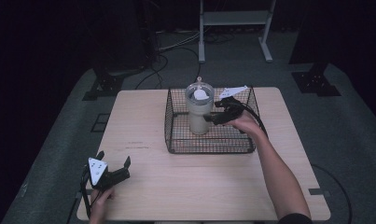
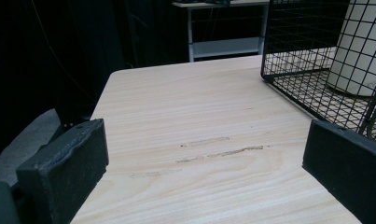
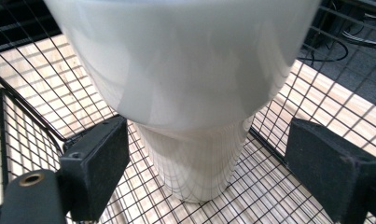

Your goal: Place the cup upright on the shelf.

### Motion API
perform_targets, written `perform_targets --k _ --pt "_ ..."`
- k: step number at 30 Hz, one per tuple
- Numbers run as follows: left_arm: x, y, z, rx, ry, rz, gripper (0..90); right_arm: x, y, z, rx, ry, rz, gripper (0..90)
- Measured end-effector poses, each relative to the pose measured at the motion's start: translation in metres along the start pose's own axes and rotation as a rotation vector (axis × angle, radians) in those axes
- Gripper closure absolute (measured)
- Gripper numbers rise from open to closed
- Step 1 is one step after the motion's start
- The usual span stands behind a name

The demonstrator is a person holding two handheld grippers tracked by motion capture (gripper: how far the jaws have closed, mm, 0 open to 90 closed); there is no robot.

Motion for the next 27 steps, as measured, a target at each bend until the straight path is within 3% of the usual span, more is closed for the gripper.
perform_targets --k 9,16,27 --pt "0.0 0.0 0.0 -0.002 0.0 0.0 0.0 0.004 0.018 -0.002 -0.01 -0.024 0.005 13.2" --pt "0.0 0.0 0.0 -0.002 -0.001 0.0 0.0 0.006 0.028 -0.009 -0.021 -0.001 -0.002 13.3" --pt "0.0 0.0 0.0 -0.002 -0.004 -0.002 0.0 0.002 0.05 -0.018 -0.027 -0.013 0.005 13.4"
Point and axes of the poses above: each handheld gripper's, and its own axes: y roughly backward along the jaws, x roughly out of its top, z roughly to its right, the point moved 5 cm from there along -y, roughly forward along the jaws, and after that the axes turned 4 degrees about -x, right-handed, at the moved point
